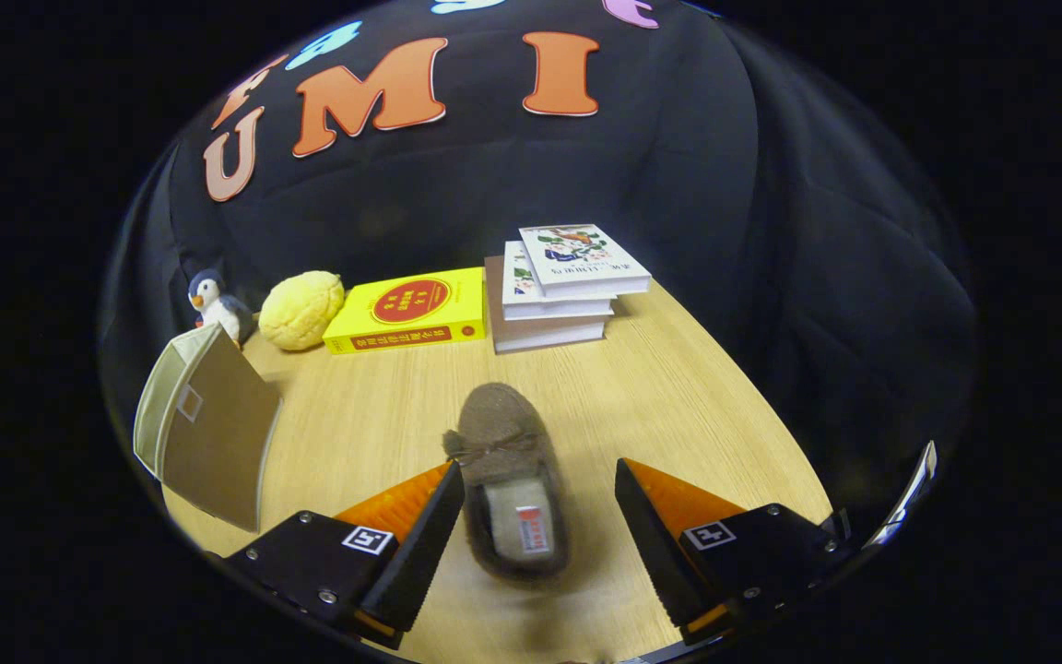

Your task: Open the storage box then place both shoes into the box .Put the left shoe in first, then the right shoe, with the right side of both shoes facing outward in a uniform manner.

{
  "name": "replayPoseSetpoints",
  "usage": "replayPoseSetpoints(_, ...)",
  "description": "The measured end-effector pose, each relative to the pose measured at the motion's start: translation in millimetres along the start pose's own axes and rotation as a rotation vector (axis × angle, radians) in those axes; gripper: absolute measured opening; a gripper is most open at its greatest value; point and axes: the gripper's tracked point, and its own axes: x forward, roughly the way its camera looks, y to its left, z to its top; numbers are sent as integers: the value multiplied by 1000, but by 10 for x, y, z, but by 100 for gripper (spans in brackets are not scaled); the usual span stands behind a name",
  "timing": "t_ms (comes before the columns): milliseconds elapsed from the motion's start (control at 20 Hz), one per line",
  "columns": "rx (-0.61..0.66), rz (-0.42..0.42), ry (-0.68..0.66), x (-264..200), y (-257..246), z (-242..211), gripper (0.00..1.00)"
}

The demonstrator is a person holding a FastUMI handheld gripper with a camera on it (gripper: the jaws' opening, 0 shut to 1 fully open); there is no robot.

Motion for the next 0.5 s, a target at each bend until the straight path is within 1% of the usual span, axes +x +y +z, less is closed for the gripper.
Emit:
replayPoseSetpoints(150, 11, -1, 42, 123, -120, -185, 98)
replayPoseSetpoints(350, 7, 20, 104, 282, -120, -408, 97)
replayPoseSetpoints(500, -12, 28, 115, 398, -101, -463, 74)
